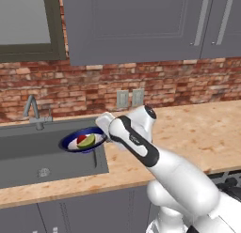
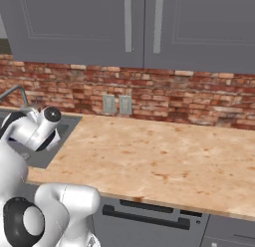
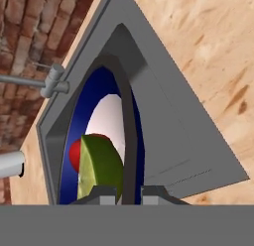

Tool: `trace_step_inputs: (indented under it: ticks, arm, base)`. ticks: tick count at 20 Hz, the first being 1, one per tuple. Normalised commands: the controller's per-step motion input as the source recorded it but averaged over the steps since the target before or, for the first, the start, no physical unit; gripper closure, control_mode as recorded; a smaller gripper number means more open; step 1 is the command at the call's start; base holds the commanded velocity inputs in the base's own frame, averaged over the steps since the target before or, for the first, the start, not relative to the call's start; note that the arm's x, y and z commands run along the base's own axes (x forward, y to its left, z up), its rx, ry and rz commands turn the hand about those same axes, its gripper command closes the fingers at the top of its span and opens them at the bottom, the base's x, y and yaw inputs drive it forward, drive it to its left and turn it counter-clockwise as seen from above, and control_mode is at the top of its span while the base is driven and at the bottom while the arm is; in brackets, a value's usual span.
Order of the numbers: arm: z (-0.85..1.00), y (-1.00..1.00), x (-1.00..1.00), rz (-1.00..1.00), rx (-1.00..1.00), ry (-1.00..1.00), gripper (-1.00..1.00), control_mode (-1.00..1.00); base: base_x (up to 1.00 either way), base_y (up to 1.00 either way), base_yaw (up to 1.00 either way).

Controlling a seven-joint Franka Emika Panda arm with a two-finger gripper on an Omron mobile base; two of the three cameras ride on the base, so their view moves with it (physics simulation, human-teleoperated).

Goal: Dump the lemon wedge and apple from the bowl so the bowl can be washed. Place the bowl in the sink after clearing the leftovers.

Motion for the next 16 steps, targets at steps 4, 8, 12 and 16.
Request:
trace_step_inputs:
  ticks: [4, 8, 12, 16]
  arm:
    - [-0.09, 0.47, 0.35, 0.0, -0.05, 0.0, 1.0, -1.0]
    - [-0.07, 0.44, 0.38, 0.0, -0.11, 0.0, 1.0, -1.0]
    - [-0.08, 0.35, 0.34, 0.0, -0.12, 0.0, 1.0, -1.0]
    - [-0.01, 0.16, 0.08, 0.0, -0.01, 0.0, 1.0, -1.0]
  base:
    - [0.0, 0.0, 0.0]
    - [0.0, 0.0, 0.0]
    - [0.0, 0.0, 0.0]
    - [0.0, 0.0, 0.0]
